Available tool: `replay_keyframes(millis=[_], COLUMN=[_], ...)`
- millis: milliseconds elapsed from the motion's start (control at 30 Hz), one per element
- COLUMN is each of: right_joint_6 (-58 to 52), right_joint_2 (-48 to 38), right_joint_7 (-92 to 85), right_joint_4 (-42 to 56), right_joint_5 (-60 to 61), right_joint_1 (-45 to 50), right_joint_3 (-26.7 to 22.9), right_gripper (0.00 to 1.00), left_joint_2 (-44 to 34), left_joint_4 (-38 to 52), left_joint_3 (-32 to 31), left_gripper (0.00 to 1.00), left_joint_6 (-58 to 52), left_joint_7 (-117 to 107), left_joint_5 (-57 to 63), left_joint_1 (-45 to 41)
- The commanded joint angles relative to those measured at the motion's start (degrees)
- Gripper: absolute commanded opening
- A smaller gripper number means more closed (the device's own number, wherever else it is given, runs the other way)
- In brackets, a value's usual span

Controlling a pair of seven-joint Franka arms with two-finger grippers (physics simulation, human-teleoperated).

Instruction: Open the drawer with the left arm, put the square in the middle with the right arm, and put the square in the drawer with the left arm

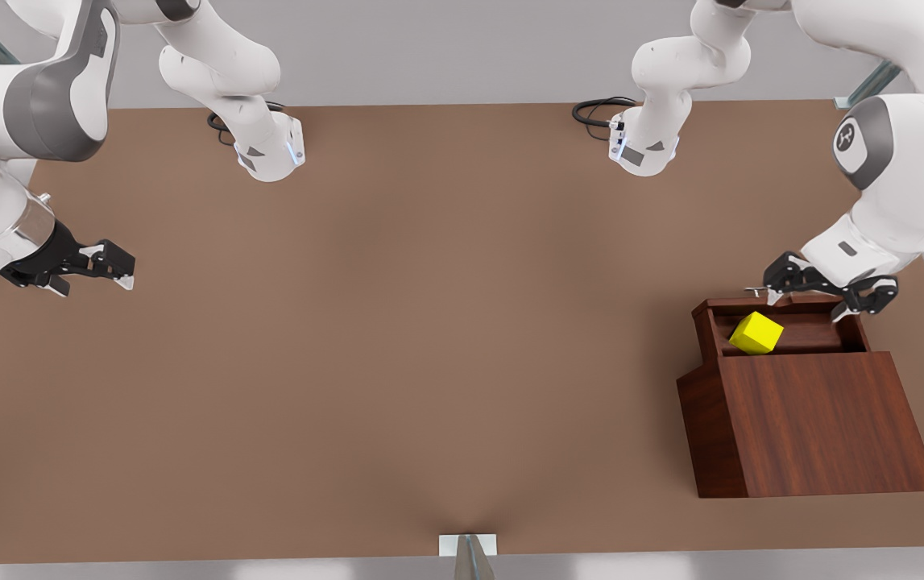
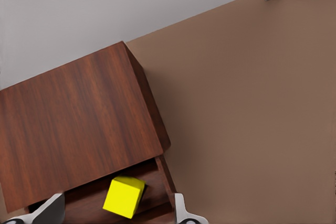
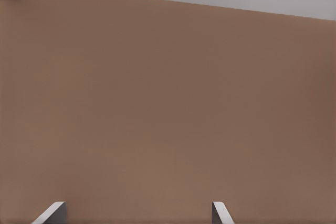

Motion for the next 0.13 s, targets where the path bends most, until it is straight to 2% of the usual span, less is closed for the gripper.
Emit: replay_keyframes(millis=[0, 100], right_joint_6=[0.5, 0.5], right_joint_2=[0.0, 0.0], right_joint_7=[0.1, 0.1], right_joint_4=[-0.1, -0.1], right_joint_5=[0.0, 0.0], right_joint_1=[0.0, 0.0], right_joint_3=[0.0, 0.0], right_gripper=[1.00, 1.00], left_joint_2=[-0.1, -0.1], left_joint_4=[0.0, 0.0], left_joint_3=[-0.2, -0.2], left_gripper=[1.00, 1.00], left_joint_6=[-0.4, -0.4], left_joint_7=[-29.8, -30.6], left_joint_5=[0.2, 0.2], left_joint_1=[0.4, 0.4])
